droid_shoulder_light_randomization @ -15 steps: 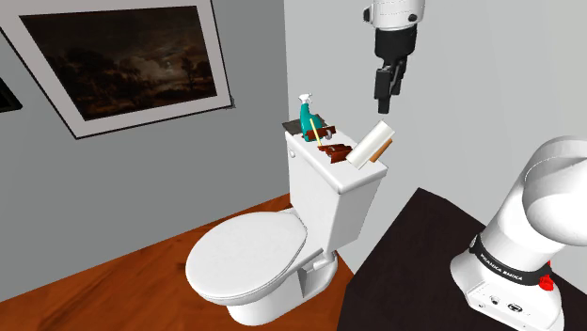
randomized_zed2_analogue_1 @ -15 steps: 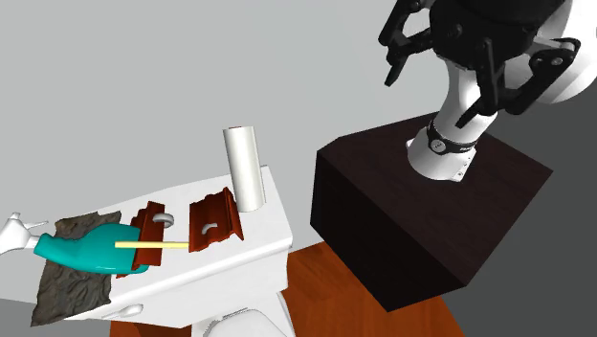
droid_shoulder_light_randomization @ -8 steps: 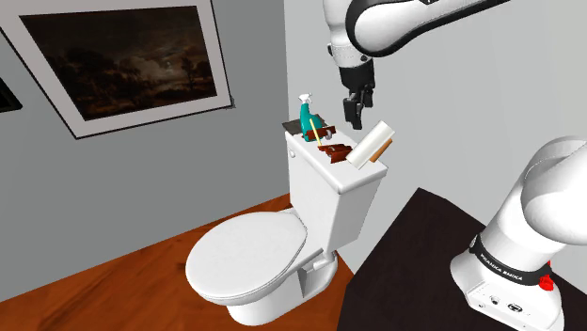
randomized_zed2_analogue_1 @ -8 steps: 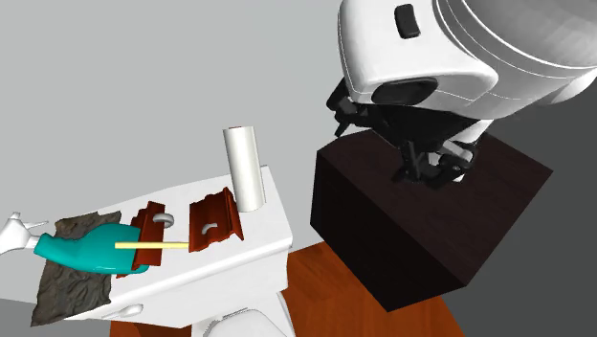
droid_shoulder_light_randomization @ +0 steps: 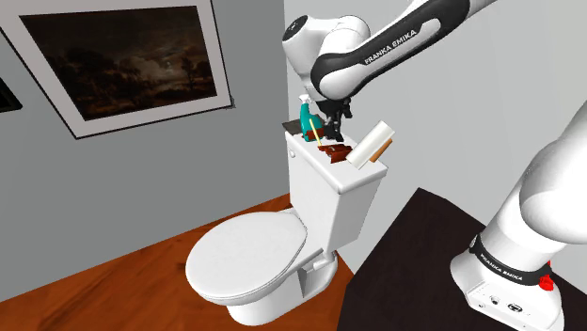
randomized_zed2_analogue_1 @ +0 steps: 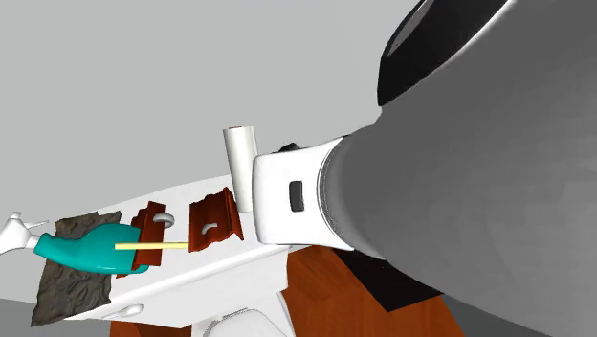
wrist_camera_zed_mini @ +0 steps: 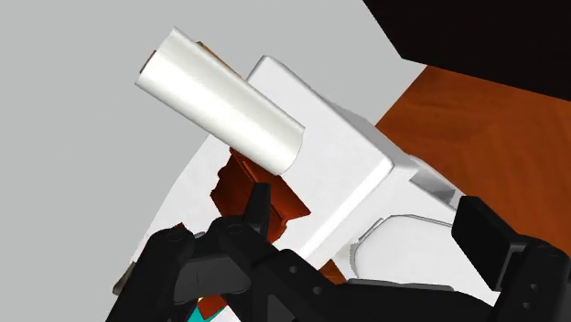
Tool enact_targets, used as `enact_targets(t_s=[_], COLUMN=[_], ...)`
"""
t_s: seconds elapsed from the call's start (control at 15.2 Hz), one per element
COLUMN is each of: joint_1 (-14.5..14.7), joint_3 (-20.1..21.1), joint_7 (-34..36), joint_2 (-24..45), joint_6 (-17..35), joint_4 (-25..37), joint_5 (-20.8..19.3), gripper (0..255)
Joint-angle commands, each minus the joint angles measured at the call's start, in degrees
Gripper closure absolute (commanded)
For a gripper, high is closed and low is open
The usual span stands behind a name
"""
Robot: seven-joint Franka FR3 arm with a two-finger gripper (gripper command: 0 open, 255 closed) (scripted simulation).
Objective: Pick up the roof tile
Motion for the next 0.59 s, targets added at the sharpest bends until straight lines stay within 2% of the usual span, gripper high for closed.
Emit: enact_targets(t_s=[0.0, 0.53], joint_1=[0.1, 2.1], joint_3=[0.3, -2.3], joint_7=[2.5, 8.2], joint_2=[5.3, 25.2], joint_6=[0.0, -2.9], joint_4=[2.7, 15.9], joint_5=[-4.0, -18.2], gripper=[0, 0])
